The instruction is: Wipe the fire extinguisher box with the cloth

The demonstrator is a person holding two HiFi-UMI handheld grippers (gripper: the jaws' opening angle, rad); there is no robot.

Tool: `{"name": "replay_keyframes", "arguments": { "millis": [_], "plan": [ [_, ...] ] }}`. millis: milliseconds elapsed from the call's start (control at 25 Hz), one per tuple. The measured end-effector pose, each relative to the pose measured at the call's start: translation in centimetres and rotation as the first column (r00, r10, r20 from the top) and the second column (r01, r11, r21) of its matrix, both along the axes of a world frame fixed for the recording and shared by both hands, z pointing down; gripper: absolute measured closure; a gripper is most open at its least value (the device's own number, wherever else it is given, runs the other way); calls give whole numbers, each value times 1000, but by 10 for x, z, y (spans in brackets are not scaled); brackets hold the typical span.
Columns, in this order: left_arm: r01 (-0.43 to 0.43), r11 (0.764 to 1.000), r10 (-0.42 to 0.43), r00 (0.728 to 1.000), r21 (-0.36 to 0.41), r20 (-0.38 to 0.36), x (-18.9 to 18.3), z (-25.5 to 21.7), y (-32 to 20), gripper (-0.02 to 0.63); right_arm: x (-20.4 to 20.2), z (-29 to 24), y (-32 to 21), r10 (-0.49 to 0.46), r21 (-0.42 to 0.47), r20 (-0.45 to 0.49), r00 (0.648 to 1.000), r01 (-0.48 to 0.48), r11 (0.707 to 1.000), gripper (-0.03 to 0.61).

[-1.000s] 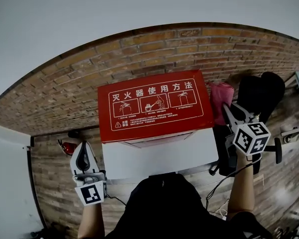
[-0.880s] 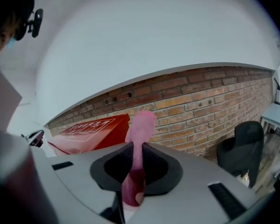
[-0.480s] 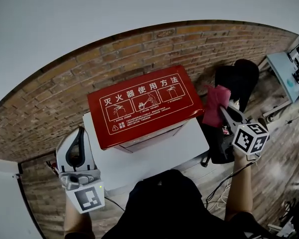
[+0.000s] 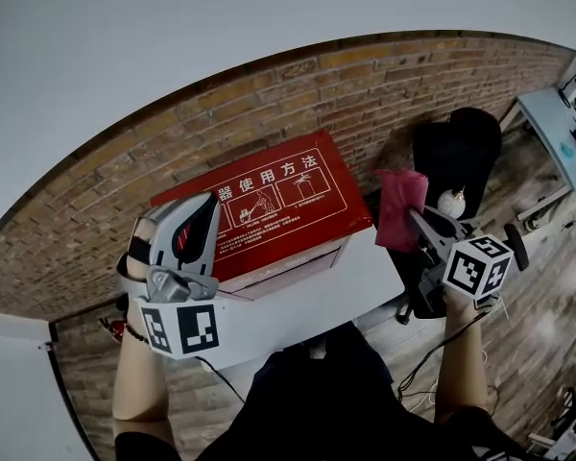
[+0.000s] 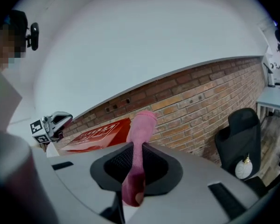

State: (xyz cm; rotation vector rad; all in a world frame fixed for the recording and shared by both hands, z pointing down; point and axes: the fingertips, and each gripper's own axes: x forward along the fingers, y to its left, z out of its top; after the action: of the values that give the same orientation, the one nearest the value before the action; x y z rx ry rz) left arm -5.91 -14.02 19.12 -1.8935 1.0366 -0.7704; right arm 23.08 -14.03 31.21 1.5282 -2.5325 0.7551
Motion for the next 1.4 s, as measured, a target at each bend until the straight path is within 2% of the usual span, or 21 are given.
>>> {"name": "replay_keyframes", "arguments": {
  "millis": [160,280,440,600,800,920,1160,1400],
  "plan": [
    [29,999,-26,999,-46,48,40,14,-23,592,10,8,-21,-87,-15,44,995,88,996,517],
    [72,996,-68,994,-46,87,61,23,-44,592,18,14,-39,-155,-23,56,986,157,987,517],
    [108,990,-97,988,-90,120,84,40,-69,592,31,18,-61,-230,-18,59,971,231,973,517],
    [139,978,-115,982,-155,153,101,60,-88,592,43,24,-75,-277,-21,87,957,279,960,517],
    [191,963,-156,970,-190,186,105,70,-104,592,49,33,-90,-334,-36,156,930,343,939,517],
    [222,952,-182,964,-210,193,102,76,-110,592,45,39,-98,-372,-48,224,901,391,919,517],
    [259,939,-217,956,-227,197,99,79,-113,592,19,38,-110,-453,-39,350,820,495,868,517],
    [274,923,-216,950,-272,223,97,86,-116,592,-15,36,-130,-478,-51,463,746,561,826,517]
  ]
}}
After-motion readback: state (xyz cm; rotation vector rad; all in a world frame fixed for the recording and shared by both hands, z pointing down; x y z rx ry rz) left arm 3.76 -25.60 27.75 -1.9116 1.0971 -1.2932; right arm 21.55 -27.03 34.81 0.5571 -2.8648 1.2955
